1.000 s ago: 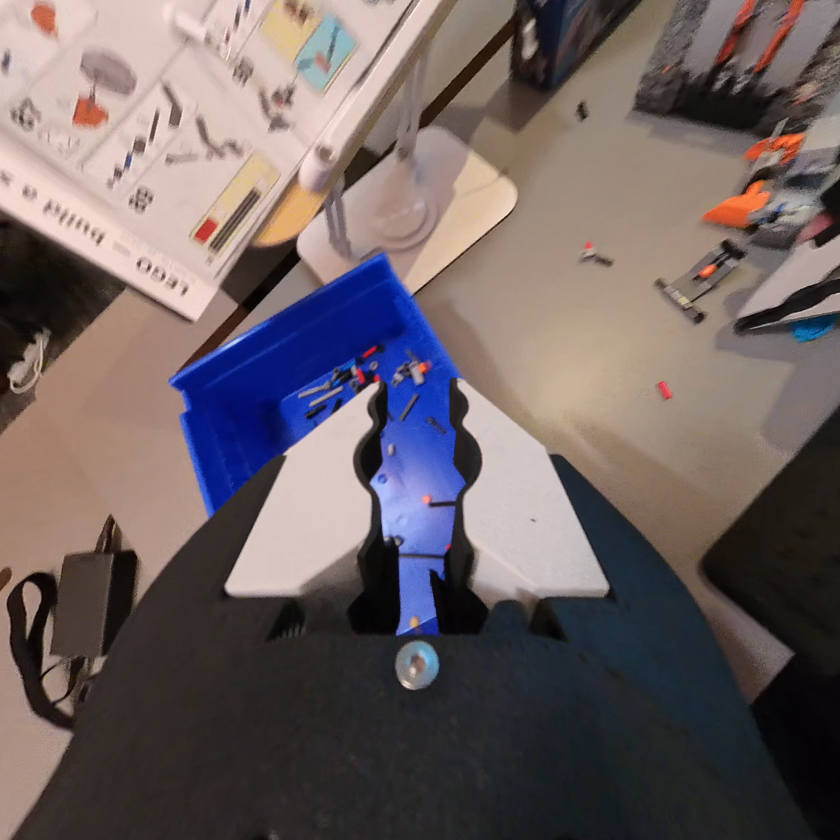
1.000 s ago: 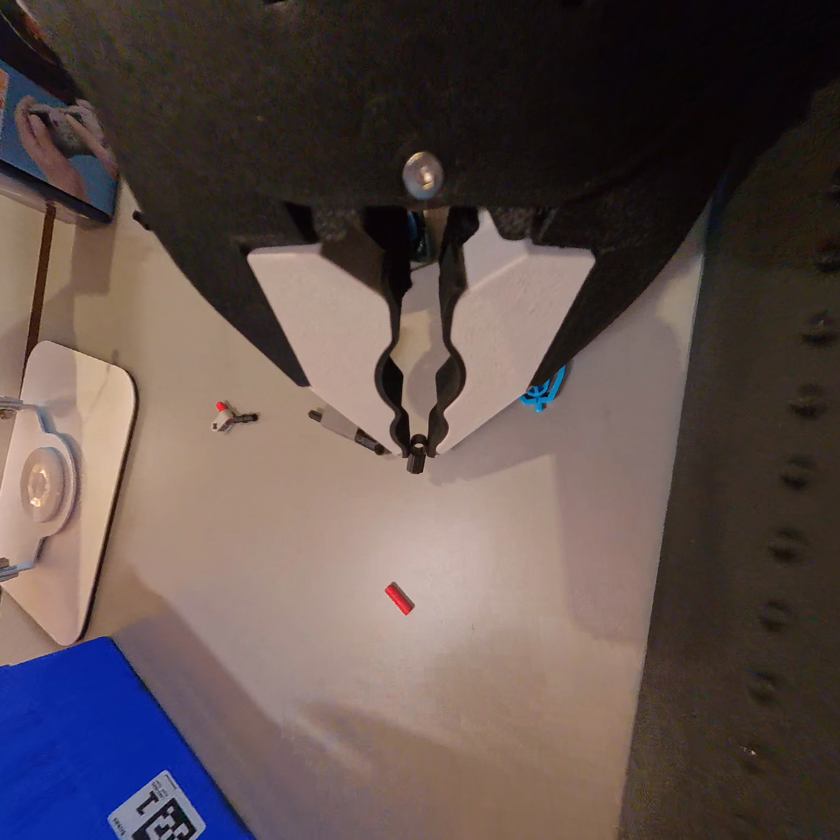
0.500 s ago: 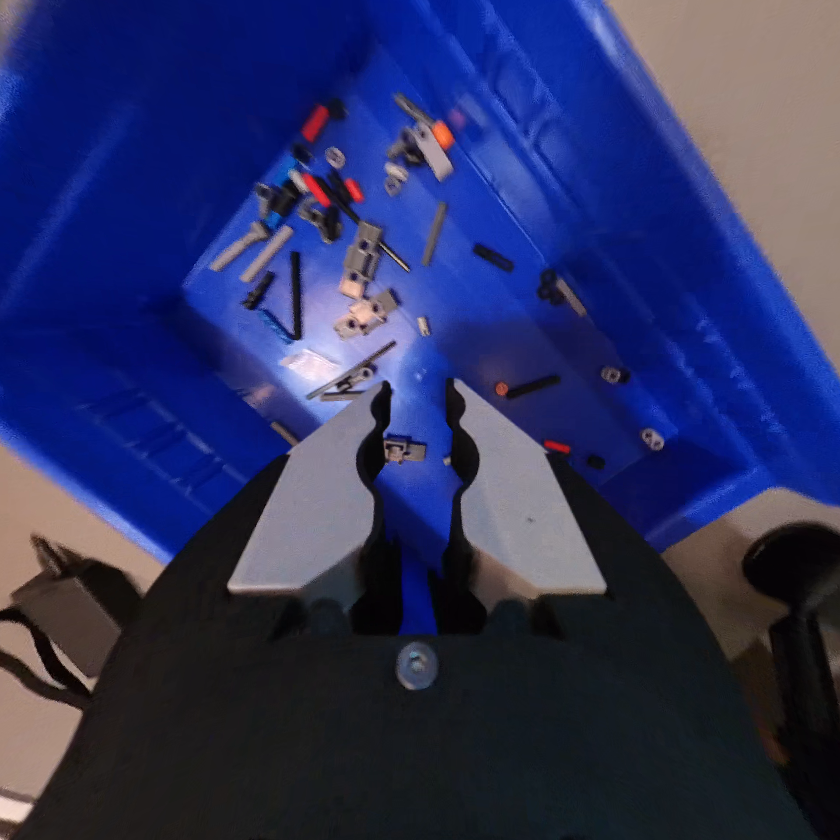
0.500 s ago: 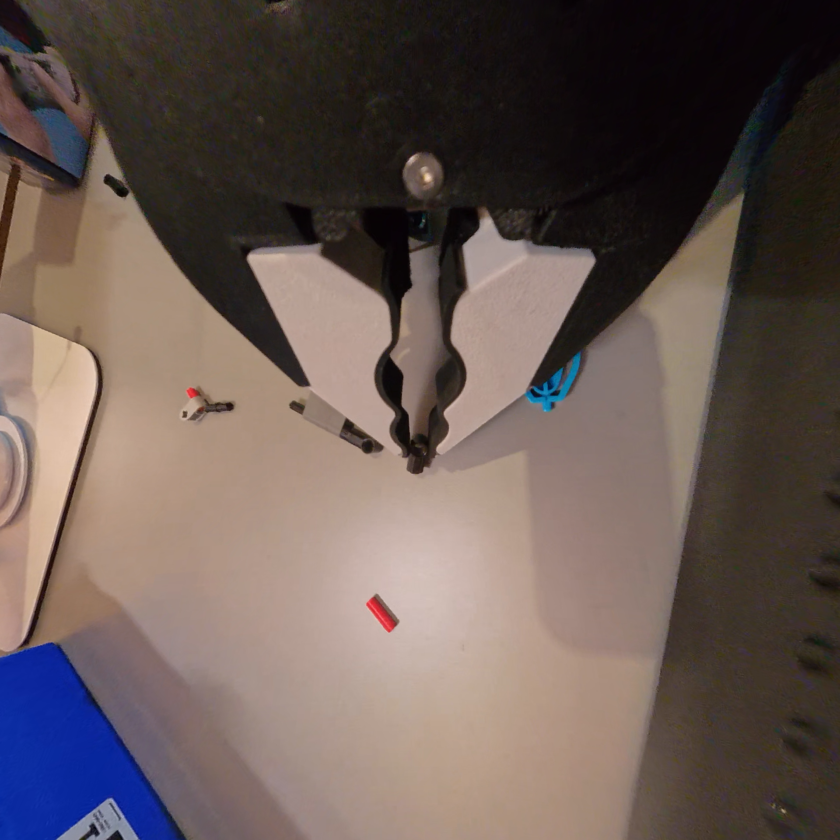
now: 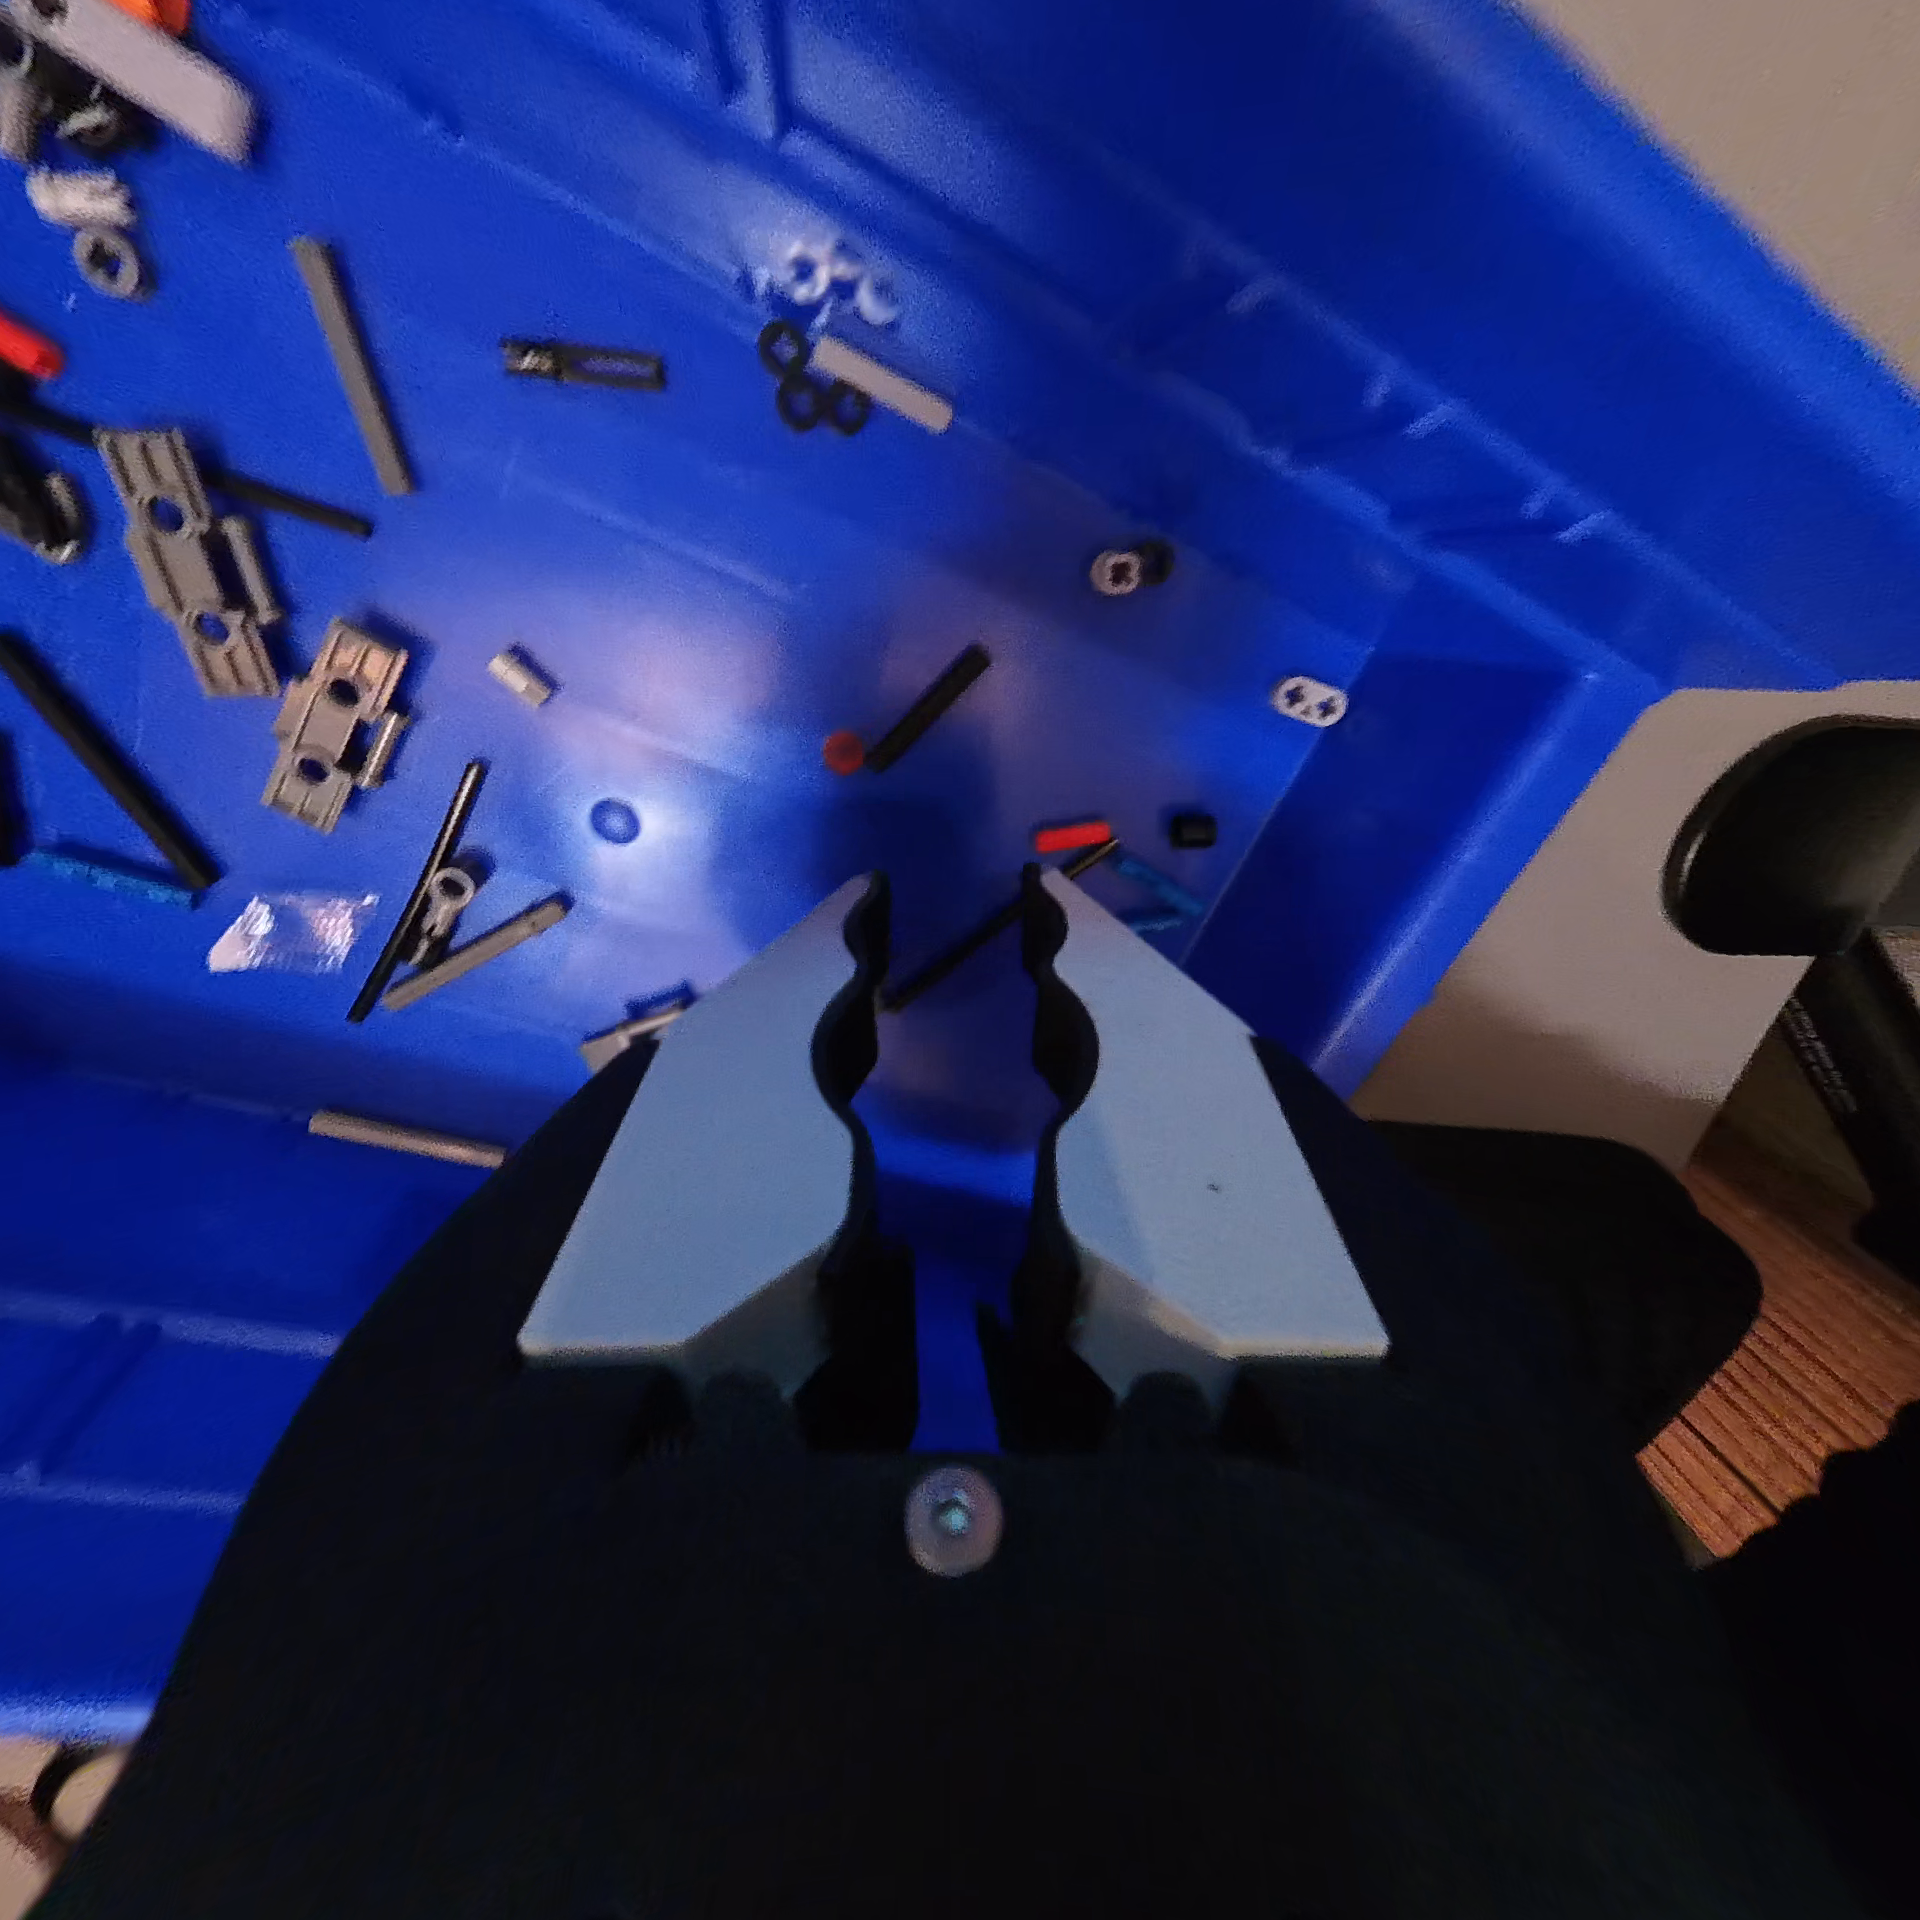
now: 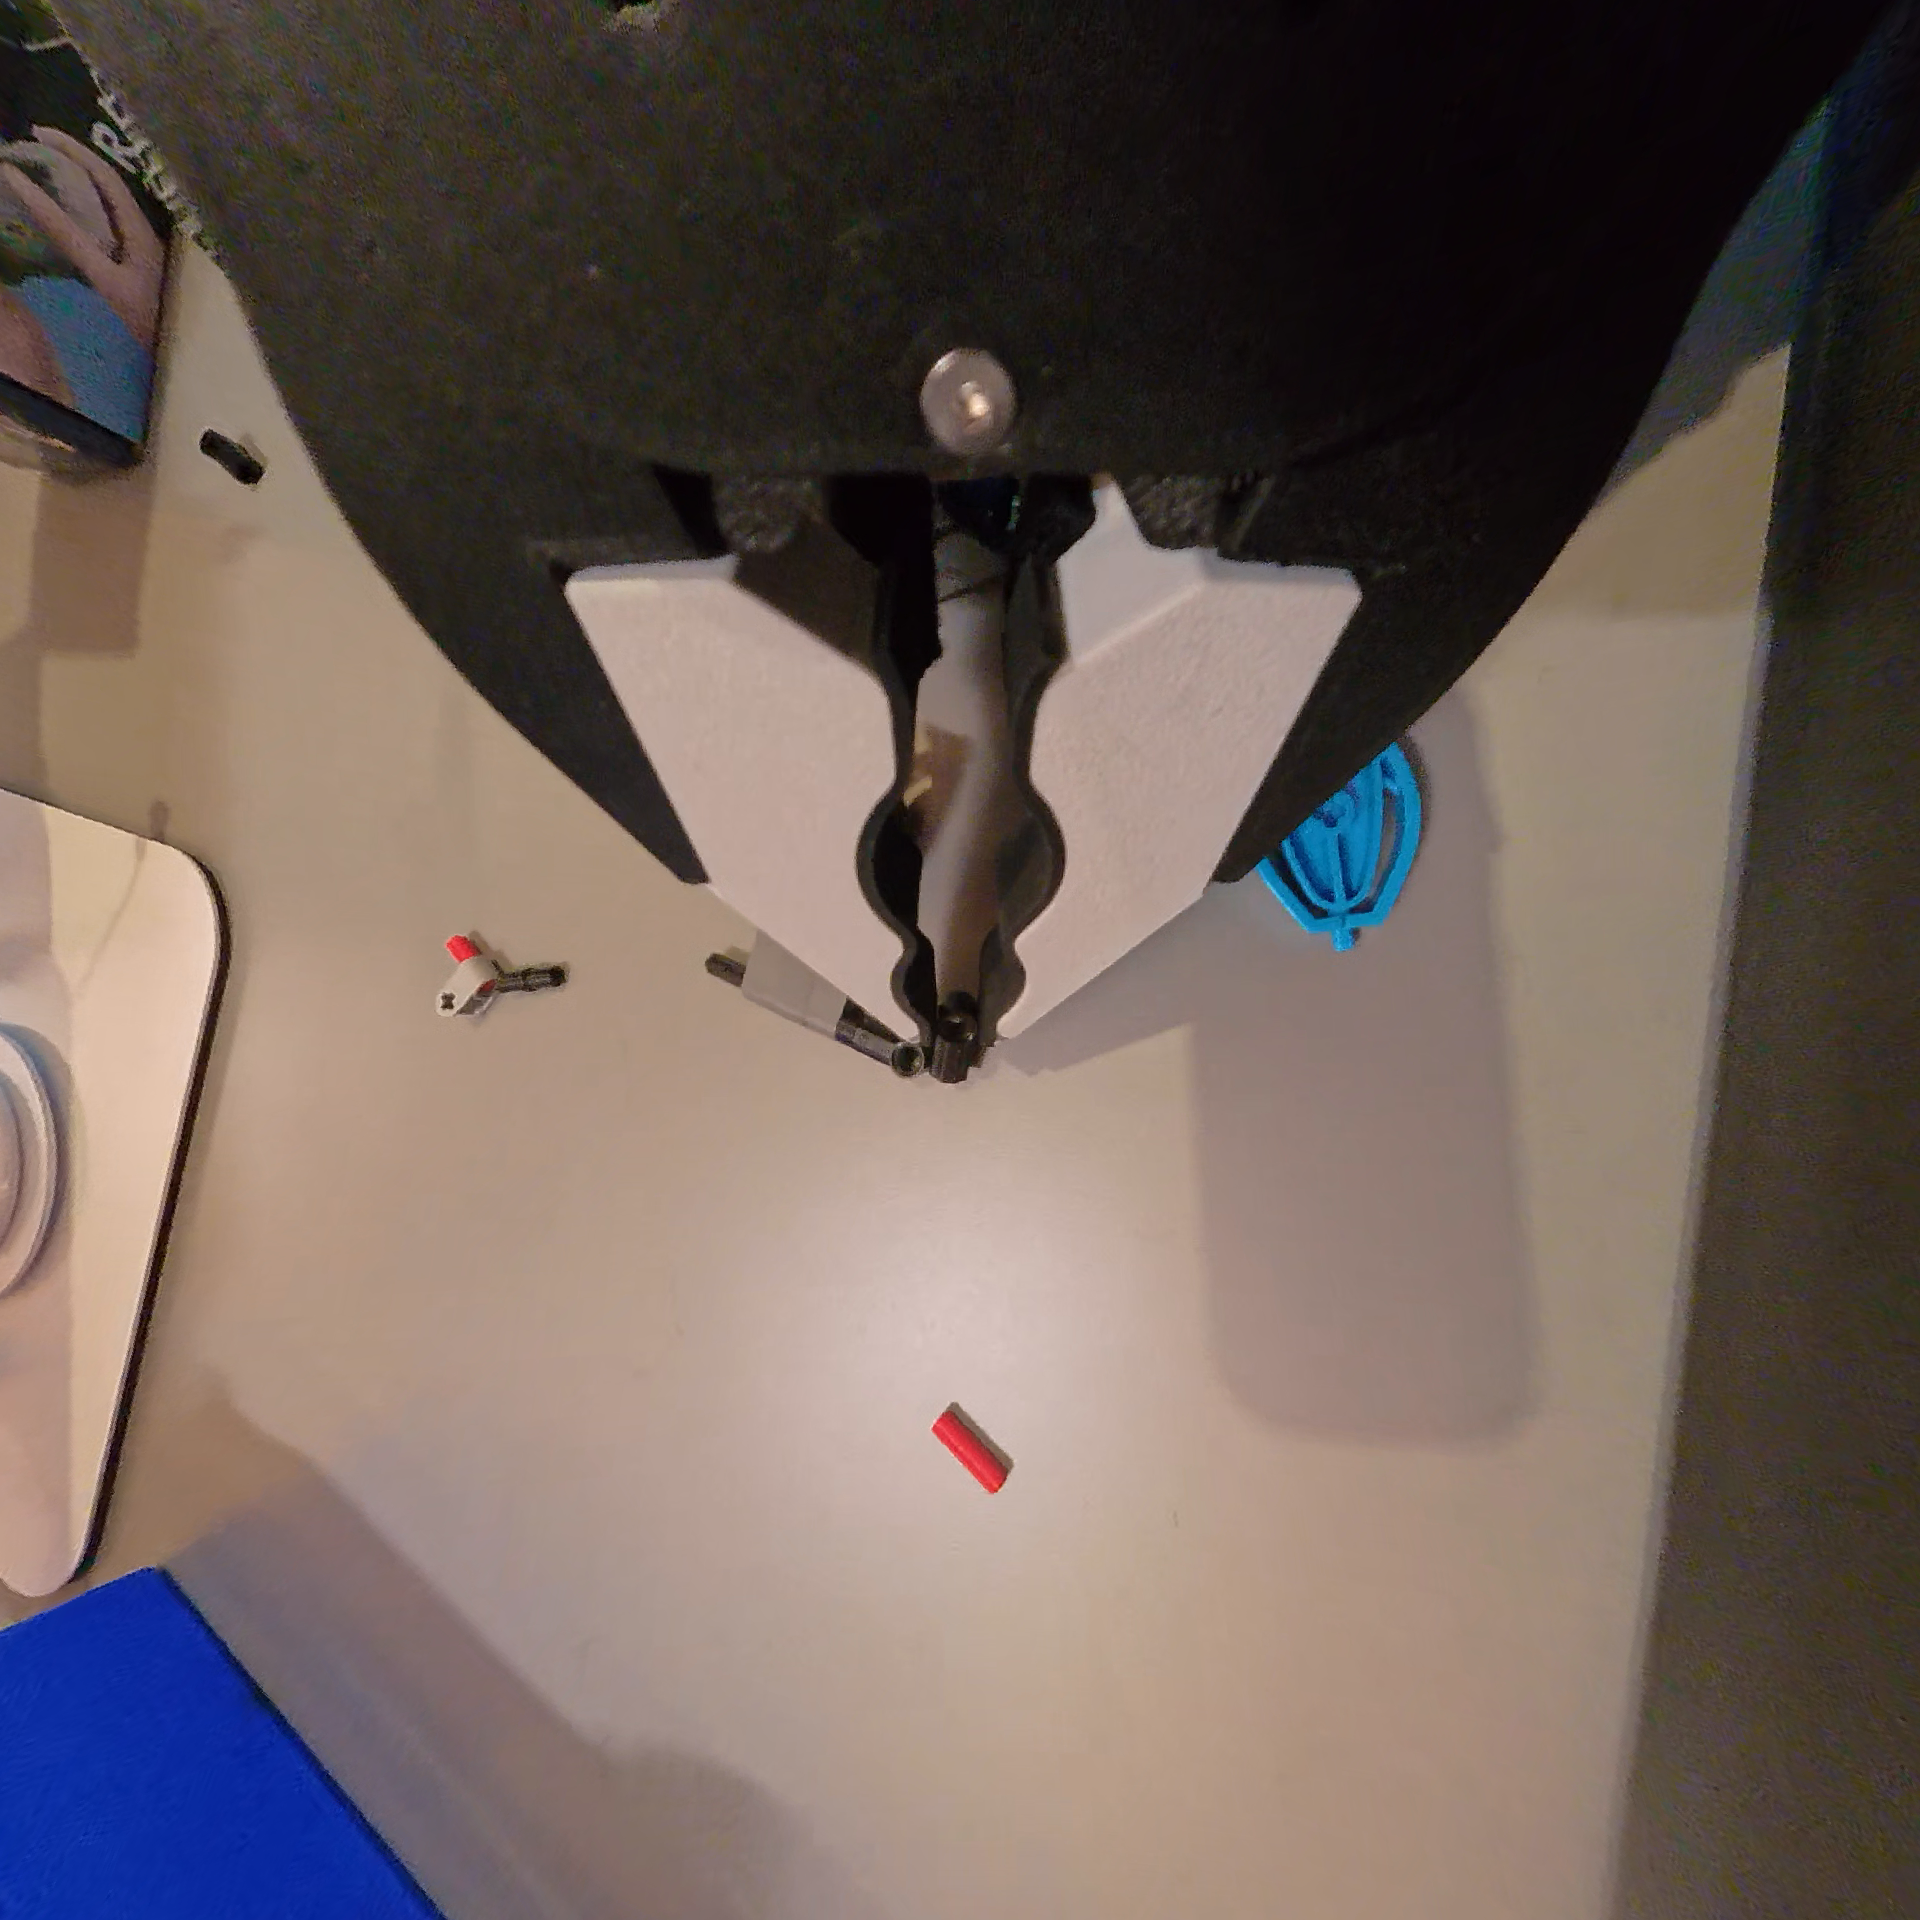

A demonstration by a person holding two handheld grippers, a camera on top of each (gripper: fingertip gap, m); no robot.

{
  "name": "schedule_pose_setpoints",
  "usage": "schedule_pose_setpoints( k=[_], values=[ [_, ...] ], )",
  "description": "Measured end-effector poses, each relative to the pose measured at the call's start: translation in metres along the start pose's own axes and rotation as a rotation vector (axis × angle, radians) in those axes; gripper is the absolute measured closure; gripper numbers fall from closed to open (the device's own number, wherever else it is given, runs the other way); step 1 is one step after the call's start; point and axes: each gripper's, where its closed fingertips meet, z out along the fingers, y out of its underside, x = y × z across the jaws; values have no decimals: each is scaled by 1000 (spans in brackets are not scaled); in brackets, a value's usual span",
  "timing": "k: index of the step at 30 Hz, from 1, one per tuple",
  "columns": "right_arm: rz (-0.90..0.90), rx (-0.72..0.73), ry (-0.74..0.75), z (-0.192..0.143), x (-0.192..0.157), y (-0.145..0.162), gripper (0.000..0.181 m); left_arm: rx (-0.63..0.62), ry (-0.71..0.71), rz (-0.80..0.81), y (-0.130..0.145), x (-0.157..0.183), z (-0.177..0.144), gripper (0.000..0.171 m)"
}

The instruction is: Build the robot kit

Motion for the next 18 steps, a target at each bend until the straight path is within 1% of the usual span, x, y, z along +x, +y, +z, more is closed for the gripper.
schedule_pose_setpoints(
  k=[3, 4, 6, 8, 10, 11, 13, 15, 16, 18],
  values=[
    [-3, -4, 5, 2, 1, -2, 175, 36, 93, 75, -6, 26, 6, 148],
    [-4, -4, 5, 2, 1, -3, 175, 19, 113, 96, -4, 34, 8, 148],
    [-7, -3, 6, 2, 1, -3, 175, -27, 106, 136, 3, 45, 12, 149],
    [-7, 2, -2, 2, 1, -3, 175, -19, 81, 164, 1, 47, 13, 149],
    [-3, 0, 0, 2, 1, -2, 175, -1, 4, 158, -3, 33, 10, 149],
    [-2, -3, 2, 2, 2, -2, 175, 15, -62, 138, -7, 19, 6, 149],
    [0, -8, 7, 2, 3, -2, 175, 118, -174, 67, -23, -10, -8, 146],
    [3, -12, 12, 3, 4, -2, 175, 235, -293, -50, -37, -45, -25, 146],
    [5, -13, 15, 3, 4, -2, 175, 288, -314, -81, -43, -56, -31, 149],
    [9, -15, 19, 3, 5, -2, 175, 408, -371, -91, -57, -75, -42, 148]
  ],
)
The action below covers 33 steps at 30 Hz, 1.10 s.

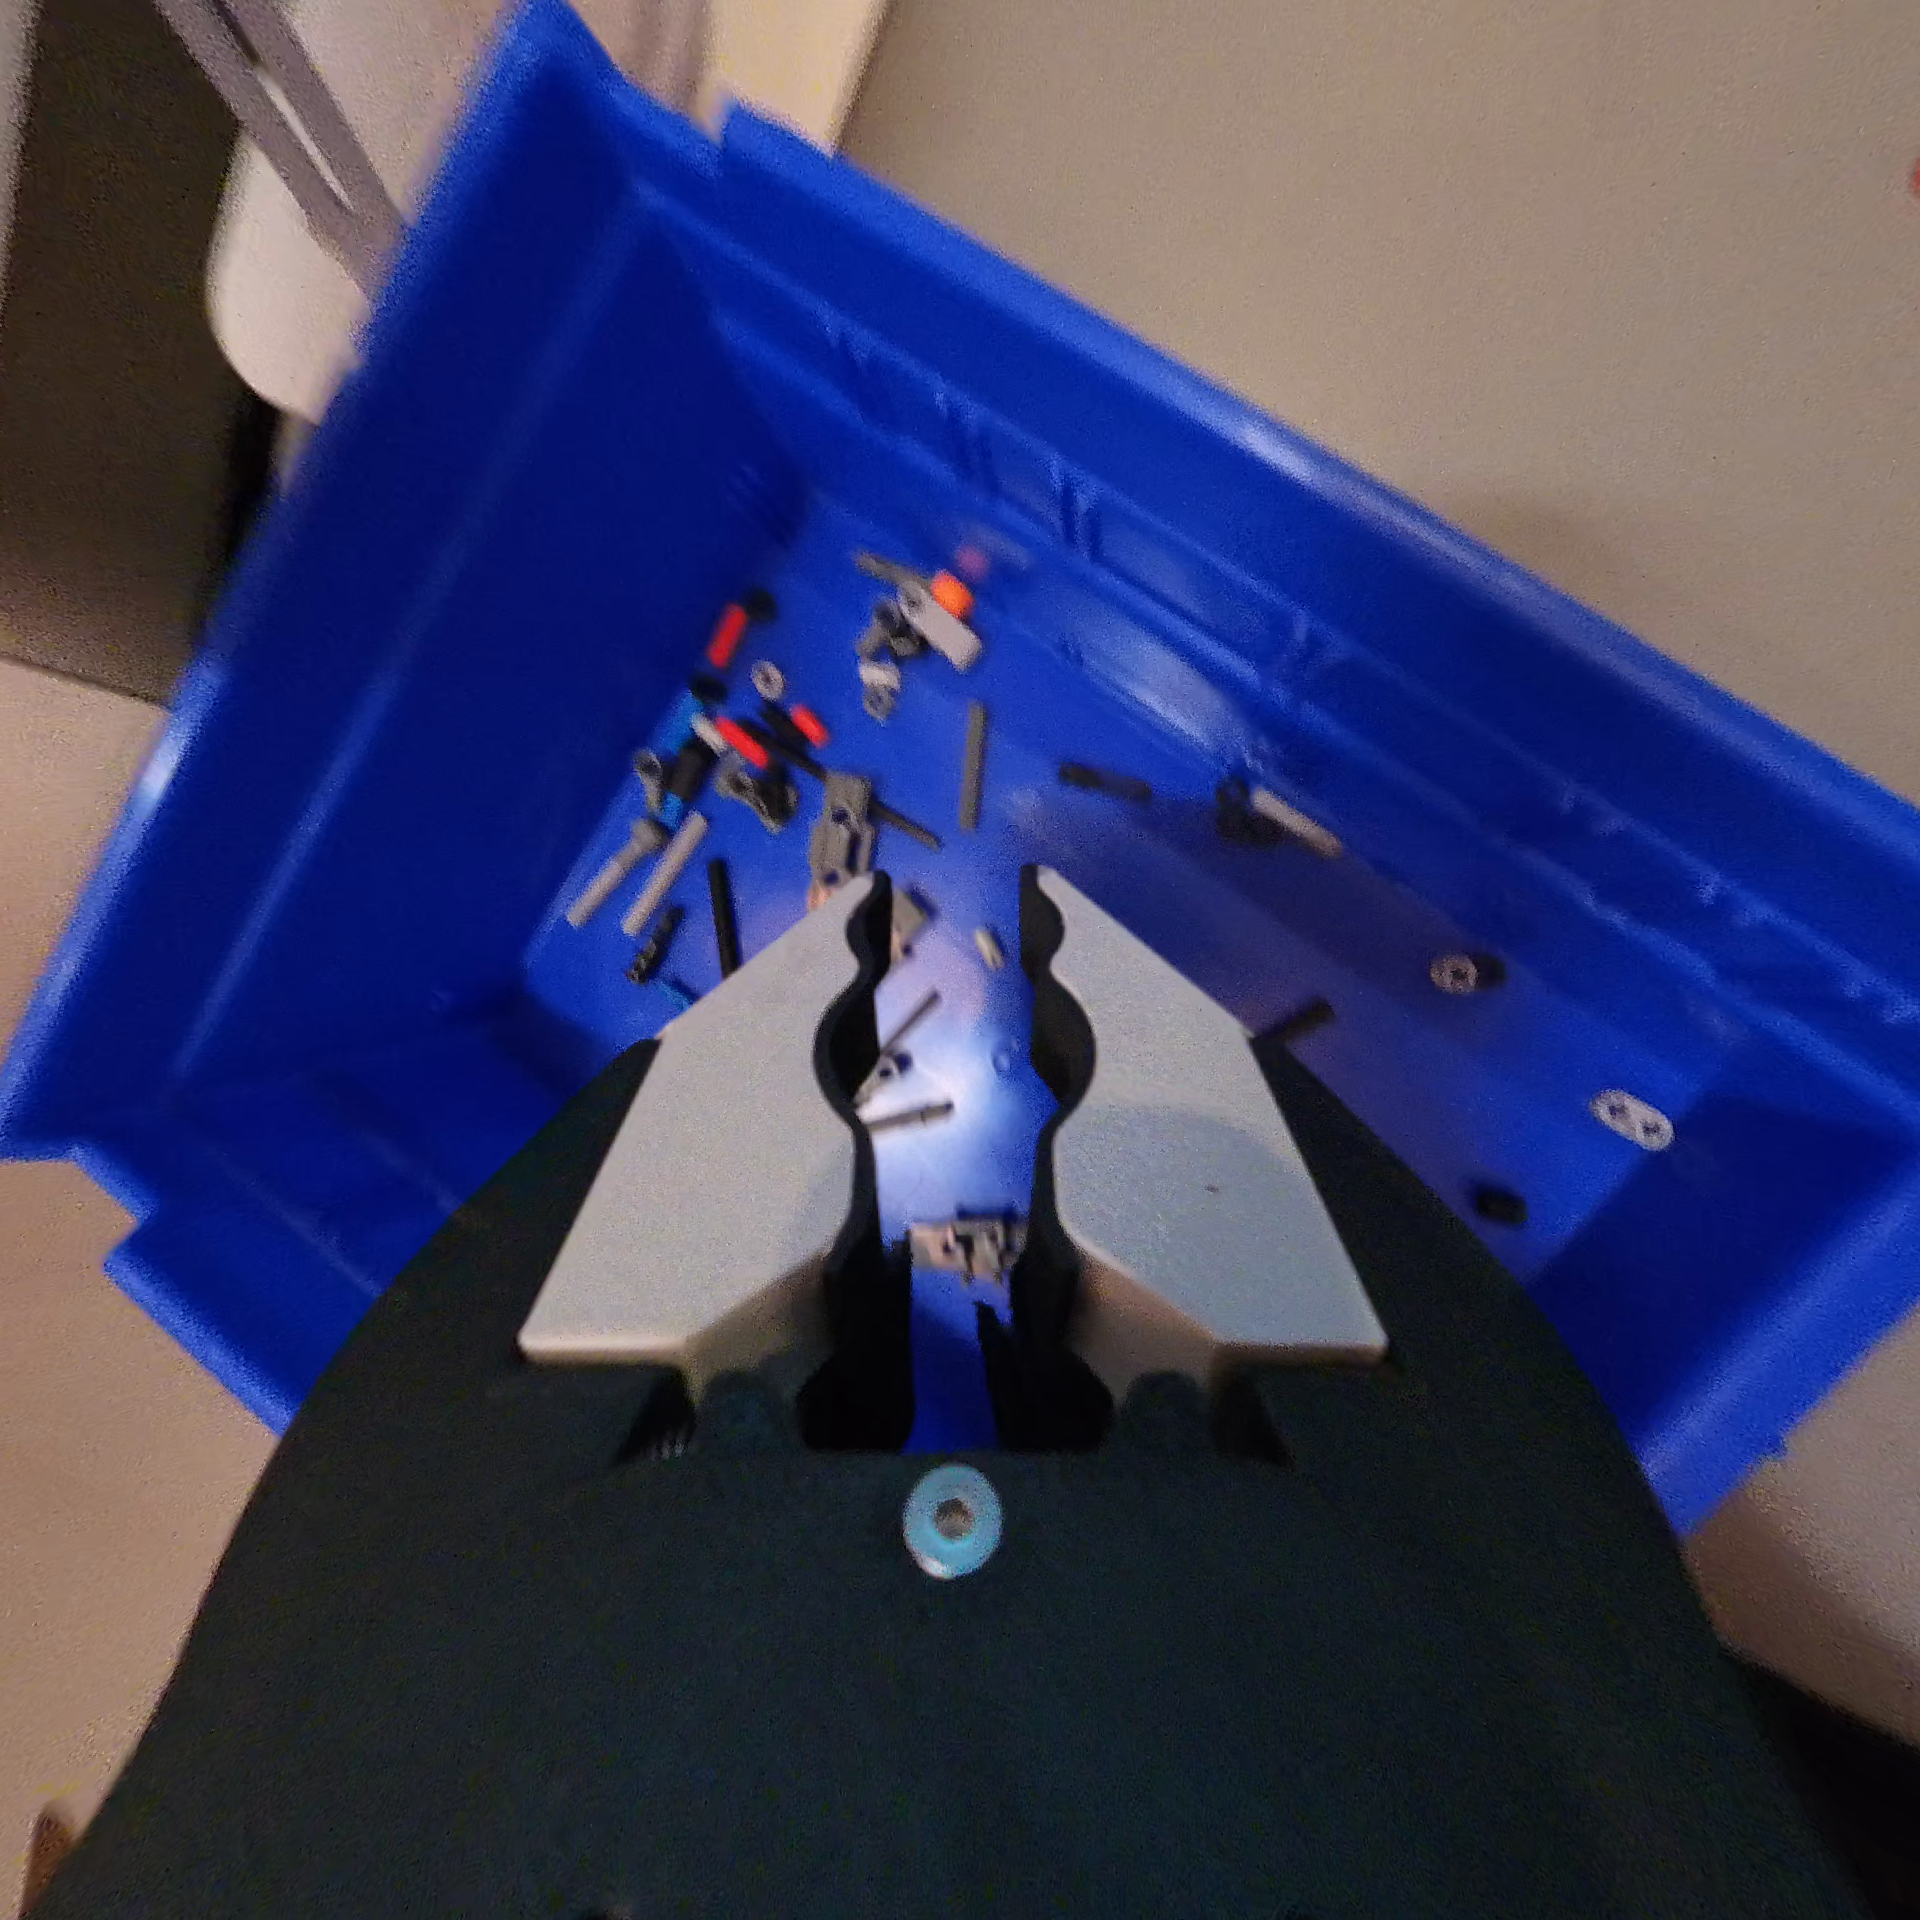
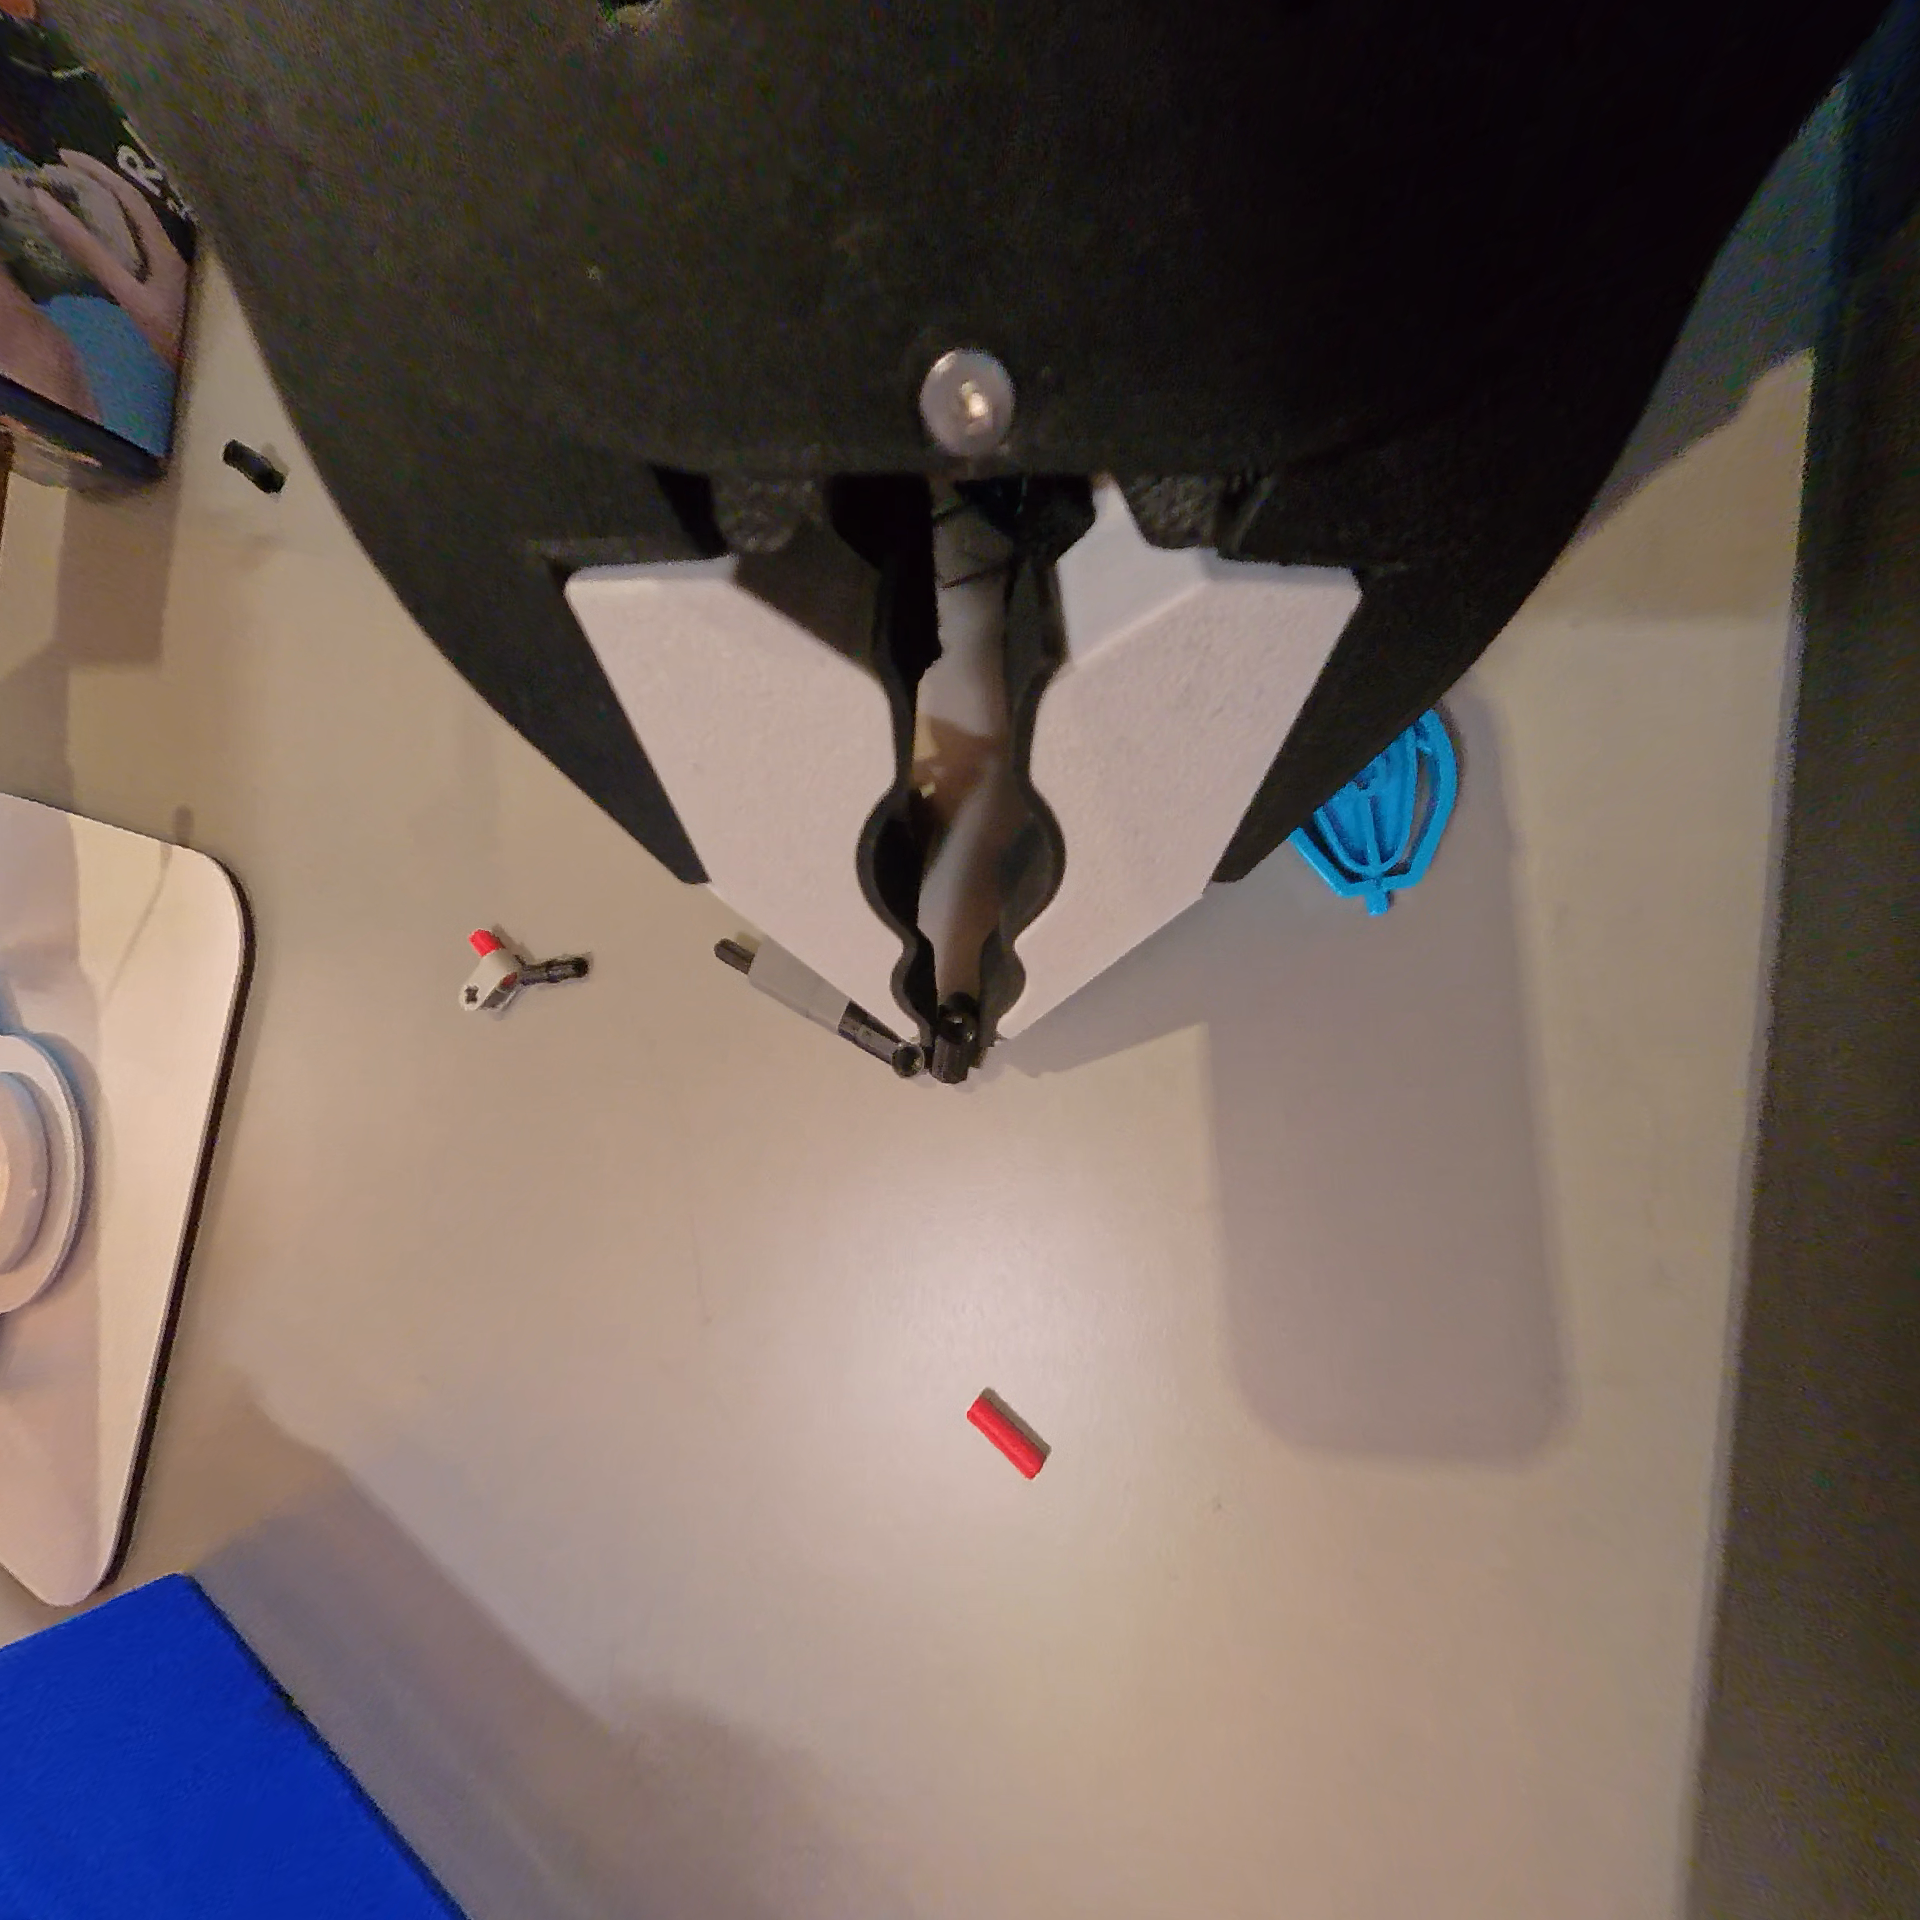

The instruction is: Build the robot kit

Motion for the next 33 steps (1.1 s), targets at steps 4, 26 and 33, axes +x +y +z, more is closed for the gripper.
schedule_pose_setpoints(
  k=[4, 26, 33],
  values=[
    [14, 4, 0, 1, 3, 0, 175, 2, -24, 23, -4, -9, 17, 148],
    [20, 15, 0, 1, 4, 1, 175, -183, -67, -117, 5, -49, 62, 157],
    [11, 17, 2, -1, 2, 2, 175, 13, -45, -117, -31, -41, 82, 157]
  ],
)
